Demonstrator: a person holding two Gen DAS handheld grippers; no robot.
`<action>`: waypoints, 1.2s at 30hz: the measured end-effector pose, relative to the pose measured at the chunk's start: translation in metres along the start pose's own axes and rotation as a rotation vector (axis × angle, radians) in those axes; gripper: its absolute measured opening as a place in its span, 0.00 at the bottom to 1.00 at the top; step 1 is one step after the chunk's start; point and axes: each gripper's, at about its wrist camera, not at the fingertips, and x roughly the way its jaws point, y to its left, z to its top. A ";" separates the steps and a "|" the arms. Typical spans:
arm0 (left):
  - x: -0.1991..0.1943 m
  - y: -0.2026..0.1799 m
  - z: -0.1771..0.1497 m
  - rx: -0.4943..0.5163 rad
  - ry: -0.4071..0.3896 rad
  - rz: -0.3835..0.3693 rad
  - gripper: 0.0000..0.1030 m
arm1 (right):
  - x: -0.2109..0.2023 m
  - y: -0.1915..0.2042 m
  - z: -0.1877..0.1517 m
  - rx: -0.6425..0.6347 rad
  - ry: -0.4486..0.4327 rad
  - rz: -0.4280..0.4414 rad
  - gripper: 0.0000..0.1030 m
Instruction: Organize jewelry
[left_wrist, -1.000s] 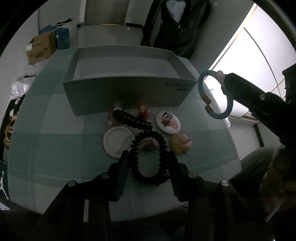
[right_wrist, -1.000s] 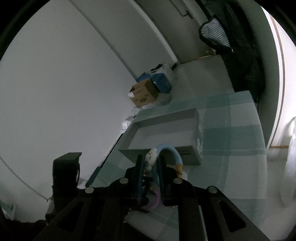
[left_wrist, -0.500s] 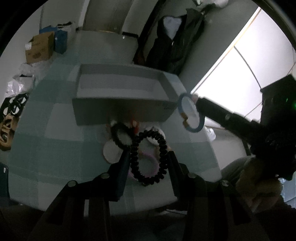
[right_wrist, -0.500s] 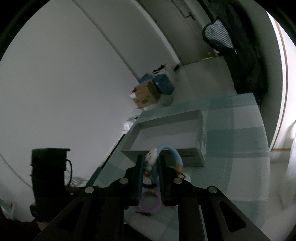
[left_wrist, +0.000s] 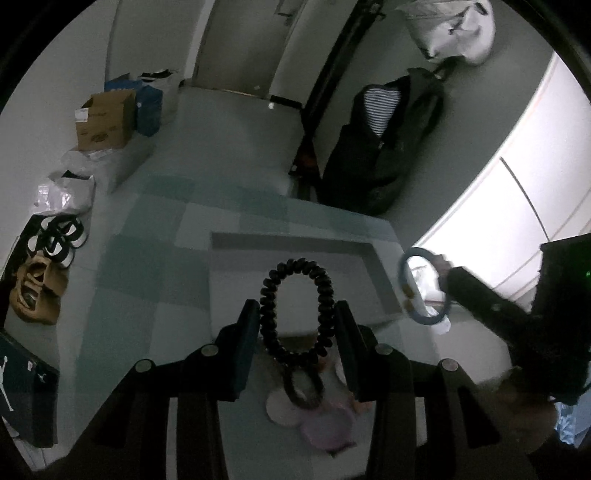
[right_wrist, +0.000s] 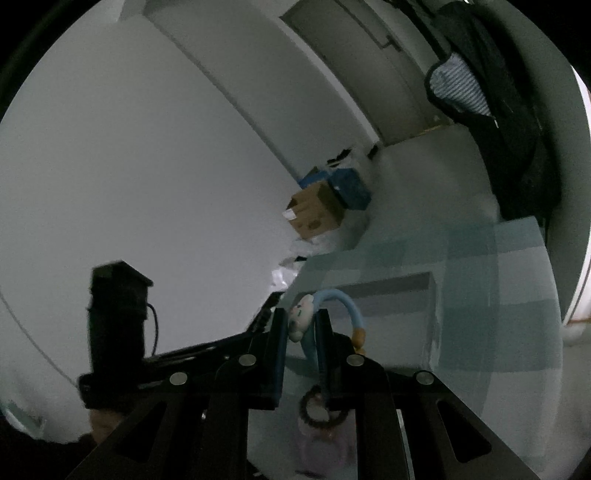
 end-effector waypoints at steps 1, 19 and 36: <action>0.006 0.002 0.005 -0.002 0.006 -0.002 0.34 | 0.001 -0.002 0.005 0.011 -0.001 0.011 0.14; 0.044 0.021 0.007 -0.004 0.106 -0.047 0.34 | 0.074 -0.044 0.024 0.162 0.129 0.024 0.14; 0.051 0.014 0.006 0.028 0.096 -0.061 0.42 | 0.091 -0.049 0.017 0.168 0.167 -0.024 0.19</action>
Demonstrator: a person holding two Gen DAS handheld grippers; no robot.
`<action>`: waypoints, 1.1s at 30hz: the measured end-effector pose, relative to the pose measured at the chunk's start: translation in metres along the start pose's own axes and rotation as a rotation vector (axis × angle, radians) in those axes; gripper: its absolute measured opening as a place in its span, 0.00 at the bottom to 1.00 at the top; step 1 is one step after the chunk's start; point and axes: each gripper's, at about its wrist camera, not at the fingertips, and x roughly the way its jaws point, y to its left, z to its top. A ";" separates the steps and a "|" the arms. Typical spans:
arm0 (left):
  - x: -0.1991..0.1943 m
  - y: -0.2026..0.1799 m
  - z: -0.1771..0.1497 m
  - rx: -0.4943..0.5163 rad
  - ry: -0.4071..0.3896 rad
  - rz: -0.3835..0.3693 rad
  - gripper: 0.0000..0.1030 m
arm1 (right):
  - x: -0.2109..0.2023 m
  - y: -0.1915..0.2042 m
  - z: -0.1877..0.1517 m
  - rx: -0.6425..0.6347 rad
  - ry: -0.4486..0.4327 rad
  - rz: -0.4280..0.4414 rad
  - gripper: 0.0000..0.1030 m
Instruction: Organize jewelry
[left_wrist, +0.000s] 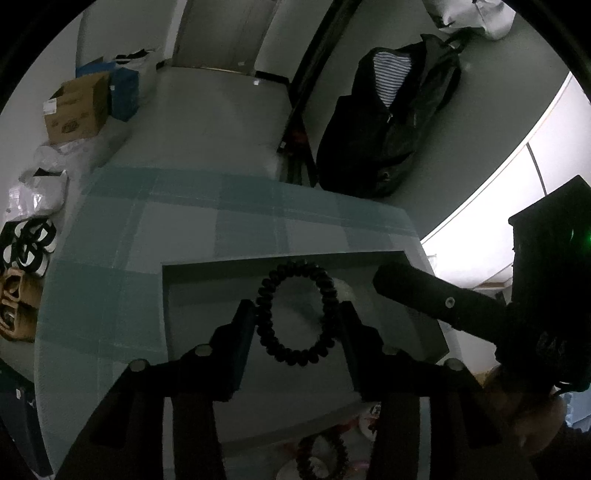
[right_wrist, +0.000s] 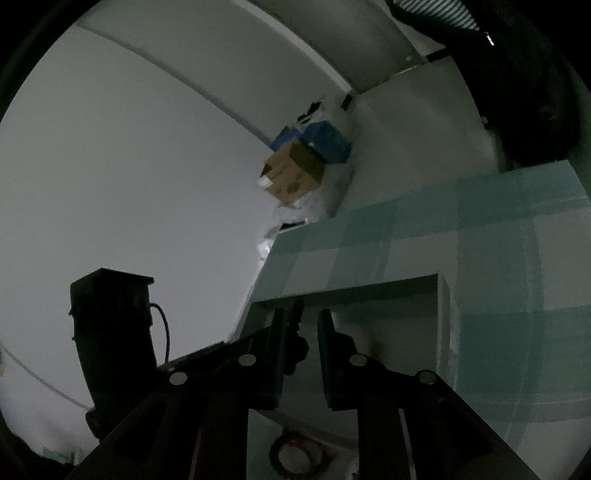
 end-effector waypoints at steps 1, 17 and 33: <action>-0.001 0.000 0.000 -0.002 0.002 -0.009 0.43 | -0.002 0.000 0.000 0.003 -0.004 -0.001 0.26; -0.024 -0.004 -0.011 -0.023 -0.054 -0.029 0.63 | -0.047 0.015 -0.016 -0.030 -0.098 -0.052 0.54; -0.059 -0.018 -0.054 0.029 -0.138 0.120 0.63 | -0.079 0.043 -0.058 -0.214 -0.113 -0.227 0.67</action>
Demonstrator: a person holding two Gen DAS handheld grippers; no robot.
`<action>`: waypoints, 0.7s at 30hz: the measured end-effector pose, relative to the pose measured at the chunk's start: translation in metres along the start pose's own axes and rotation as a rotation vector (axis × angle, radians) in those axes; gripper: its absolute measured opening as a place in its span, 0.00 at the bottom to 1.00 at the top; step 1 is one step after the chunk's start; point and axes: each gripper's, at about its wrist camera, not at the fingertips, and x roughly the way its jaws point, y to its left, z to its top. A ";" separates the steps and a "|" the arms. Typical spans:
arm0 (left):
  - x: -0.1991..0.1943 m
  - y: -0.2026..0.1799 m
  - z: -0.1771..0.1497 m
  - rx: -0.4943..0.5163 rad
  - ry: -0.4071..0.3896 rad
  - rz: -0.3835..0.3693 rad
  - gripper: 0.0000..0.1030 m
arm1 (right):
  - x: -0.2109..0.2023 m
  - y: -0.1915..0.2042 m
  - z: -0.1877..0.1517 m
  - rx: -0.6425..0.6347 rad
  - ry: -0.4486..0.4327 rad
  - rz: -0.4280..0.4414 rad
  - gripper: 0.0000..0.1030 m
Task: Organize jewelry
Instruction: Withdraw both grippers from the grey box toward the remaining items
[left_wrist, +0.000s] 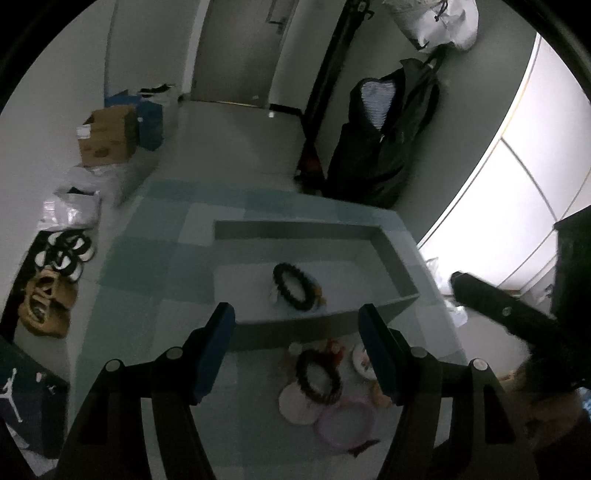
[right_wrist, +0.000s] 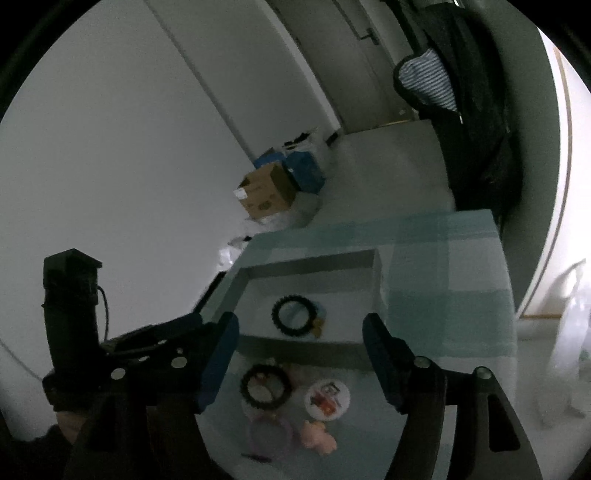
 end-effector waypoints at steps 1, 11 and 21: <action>-0.001 -0.001 -0.003 0.002 0.002 0.014 0.63 | -0.001 0.000 -0.001 -0.006 -0.001 -0.003 0.69; -0.007 -0.011 -0.036 0.027 0.061 0.012 0.64 | -0.027 0.007 -0.024 -0.081 0.020 -0.073 0.81; -0.007 -0.019 -0.055 -0.024 0.095 0.019 0.65 | -0.007 -0.003 -0.054 -0.085 0.183 -0.098 0.81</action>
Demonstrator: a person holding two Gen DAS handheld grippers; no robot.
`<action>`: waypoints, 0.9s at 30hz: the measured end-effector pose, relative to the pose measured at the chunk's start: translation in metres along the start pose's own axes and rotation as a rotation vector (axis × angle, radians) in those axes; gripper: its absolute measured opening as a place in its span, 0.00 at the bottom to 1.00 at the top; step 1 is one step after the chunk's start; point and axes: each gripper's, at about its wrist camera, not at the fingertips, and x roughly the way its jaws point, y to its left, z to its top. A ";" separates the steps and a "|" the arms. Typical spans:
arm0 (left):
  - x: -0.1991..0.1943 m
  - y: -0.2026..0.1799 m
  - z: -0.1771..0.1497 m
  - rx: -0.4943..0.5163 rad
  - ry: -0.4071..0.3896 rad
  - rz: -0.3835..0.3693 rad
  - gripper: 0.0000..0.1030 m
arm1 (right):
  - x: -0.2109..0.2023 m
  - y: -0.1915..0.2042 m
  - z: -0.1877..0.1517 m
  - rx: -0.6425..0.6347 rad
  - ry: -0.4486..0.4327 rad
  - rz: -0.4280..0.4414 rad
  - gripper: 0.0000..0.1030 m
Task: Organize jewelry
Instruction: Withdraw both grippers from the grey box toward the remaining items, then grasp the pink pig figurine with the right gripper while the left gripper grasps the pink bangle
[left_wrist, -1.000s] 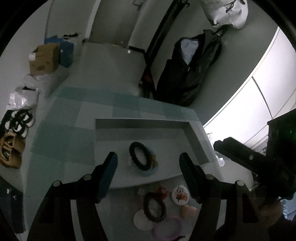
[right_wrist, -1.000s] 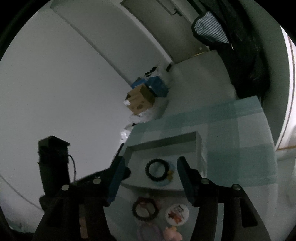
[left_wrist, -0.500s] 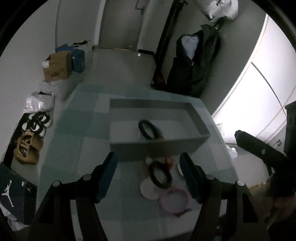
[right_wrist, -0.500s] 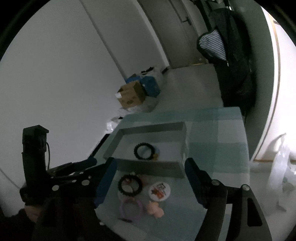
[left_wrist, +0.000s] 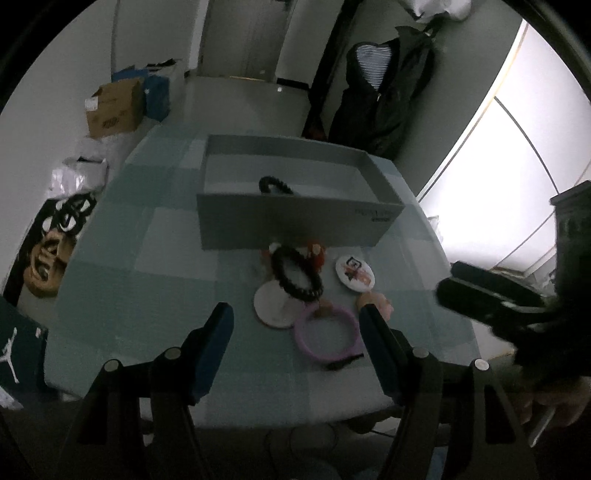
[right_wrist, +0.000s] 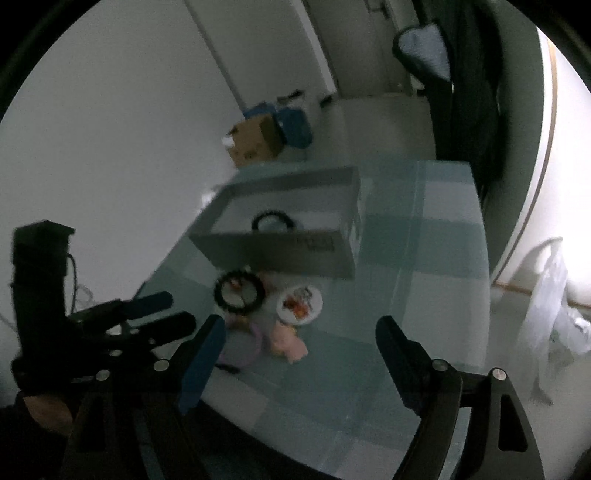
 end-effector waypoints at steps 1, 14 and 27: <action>0.000 -0.001 -0.001 0.004 0.000 0.007 0.71 | 0.004 -0.001 -0.002 0.004 0.018 -0.002 0.81; 0.020 -0.002 -0.016 0.026 0.066 0.036 0.78 | 0.034 0.006 -0.013 -0.033 0.109 -0.016 0.80; 0.023 0.010 -0.019 -0.010 0.094 0.056 0.78 | 0.047 0.027 -0.015 -0.133 0.133 -0.011 0.50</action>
